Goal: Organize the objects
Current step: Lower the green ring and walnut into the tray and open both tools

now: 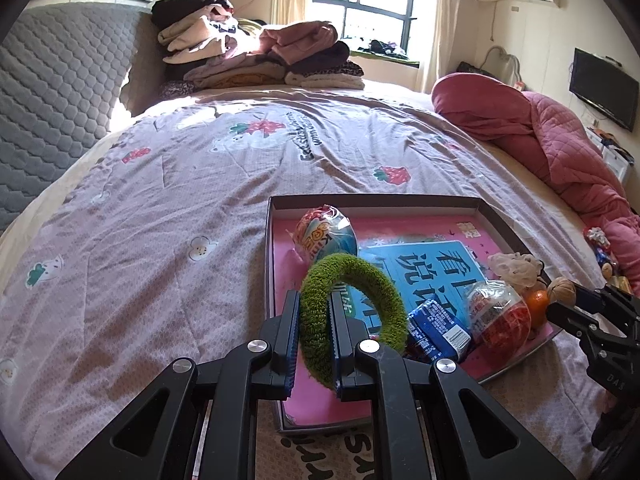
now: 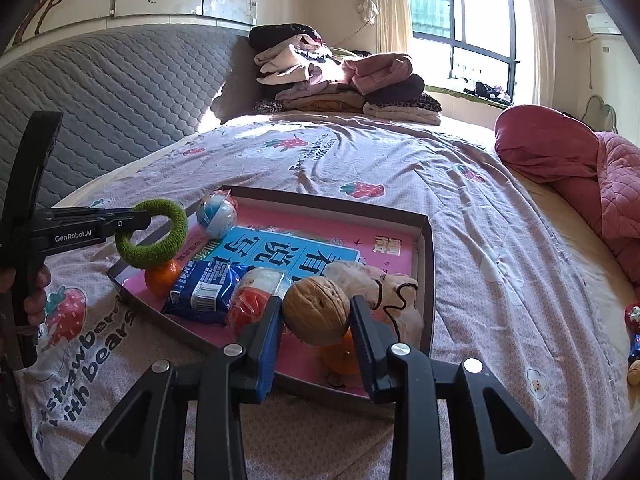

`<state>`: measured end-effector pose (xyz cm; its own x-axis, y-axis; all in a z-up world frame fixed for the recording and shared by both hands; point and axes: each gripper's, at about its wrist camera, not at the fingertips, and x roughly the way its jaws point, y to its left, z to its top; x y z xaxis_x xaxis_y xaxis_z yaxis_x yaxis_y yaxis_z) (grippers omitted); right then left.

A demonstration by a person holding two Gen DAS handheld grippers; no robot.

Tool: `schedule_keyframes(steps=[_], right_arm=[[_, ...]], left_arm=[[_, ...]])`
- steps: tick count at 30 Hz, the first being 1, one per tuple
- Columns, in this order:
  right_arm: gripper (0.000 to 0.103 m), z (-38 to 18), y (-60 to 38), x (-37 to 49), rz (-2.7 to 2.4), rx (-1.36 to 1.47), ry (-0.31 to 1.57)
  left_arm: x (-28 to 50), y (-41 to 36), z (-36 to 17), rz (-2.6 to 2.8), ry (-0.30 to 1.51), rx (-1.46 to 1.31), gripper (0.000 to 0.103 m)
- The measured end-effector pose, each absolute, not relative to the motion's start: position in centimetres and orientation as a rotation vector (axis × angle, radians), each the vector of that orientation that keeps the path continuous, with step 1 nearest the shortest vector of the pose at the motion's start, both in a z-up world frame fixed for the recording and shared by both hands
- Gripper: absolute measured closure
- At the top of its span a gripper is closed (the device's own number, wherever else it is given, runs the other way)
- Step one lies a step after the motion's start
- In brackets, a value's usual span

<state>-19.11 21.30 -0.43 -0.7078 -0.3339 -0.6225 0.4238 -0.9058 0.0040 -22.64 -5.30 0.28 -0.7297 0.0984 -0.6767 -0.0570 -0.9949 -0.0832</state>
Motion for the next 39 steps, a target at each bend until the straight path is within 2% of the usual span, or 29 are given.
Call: schedule_keyframes(steps=[19,39], right_arm=[[0.069,-1.7,19.0,-17.9,-2.541,0.883,0.373],[0.069,-2.2,18.1,-17.9,-2.532,0.866,0.38]], left_arm=[[-22.8,-4.9,-0.8,2.825,-0.063,-1.152,0.09],[-22.6,-4.1,-1.1,2.805,-0.042,-1.164,0.089]])
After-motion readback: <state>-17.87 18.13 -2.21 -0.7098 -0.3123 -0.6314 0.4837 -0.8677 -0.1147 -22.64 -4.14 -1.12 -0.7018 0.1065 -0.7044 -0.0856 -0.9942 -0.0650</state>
